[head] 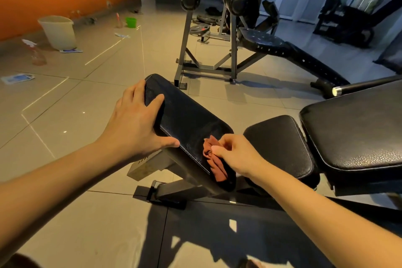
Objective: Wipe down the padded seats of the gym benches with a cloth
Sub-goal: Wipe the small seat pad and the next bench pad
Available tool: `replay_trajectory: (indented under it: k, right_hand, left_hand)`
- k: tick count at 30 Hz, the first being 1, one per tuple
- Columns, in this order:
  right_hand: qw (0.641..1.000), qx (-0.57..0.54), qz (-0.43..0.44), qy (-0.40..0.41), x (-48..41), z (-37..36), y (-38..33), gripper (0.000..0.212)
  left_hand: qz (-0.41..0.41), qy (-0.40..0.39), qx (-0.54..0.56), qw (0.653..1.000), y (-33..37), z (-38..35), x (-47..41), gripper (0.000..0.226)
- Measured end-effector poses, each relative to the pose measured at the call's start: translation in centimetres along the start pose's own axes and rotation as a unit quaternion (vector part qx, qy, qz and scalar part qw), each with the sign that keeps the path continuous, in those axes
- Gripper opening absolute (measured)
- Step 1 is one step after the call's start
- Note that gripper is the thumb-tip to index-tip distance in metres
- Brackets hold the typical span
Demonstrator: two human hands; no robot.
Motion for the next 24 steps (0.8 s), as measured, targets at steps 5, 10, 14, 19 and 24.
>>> replay_trajectory:
  k: [5, 10, 14, 19, 24]
  right_hand:
    - [0.98, -0.192, 0.011, -0.061, 0.3, 3.1, -2.3, 0.018]
    - [0.992, -0.117, 0.03, -0.035, -1.0, 0.8, -2.2, 0.015]
    - [0.989, -0.089, 0.034, 0.112, -1.6, -1.4, 0.2, 0.013]
    - [0.966, -0.032, 0.108, 0.233, -0.2, -3.1, 0.1, 0.011]
    - [0.962, -0.003, 0.123, 0.244, 1.4, -4.7, -0.4, 0.025]
  left_hand:
    - [-0.004, -0.002, 0.001, 1.0, -0.3, -0.2, -0.1, 0.124]
    - [-0.02, 0.001, -0.018, 1.0, -0.6, -0.2, -0.3, 0.128]
    - [-0.025, 0.004, -0.012, 1.0, -0.6, 0.0, -0.1, 0.126]
    - [-0.021, 0.003, -0.008, 1.0, -0.5, 0.0, -0.2, 0.128]
    - [-0.018, 0.004, -0.001, 1.0, -0.4, 0.1, -0.2, 0.126]
Point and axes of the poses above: each hand's wrist, its own x-axis away from the middle knuckle, its own z-axis out of the back of the hand, y = z × x, the point moved 2 cm from there along -x, towards the middle knuckle, and after that the axes turned 3 degrees about y, right-handed, at the moved point
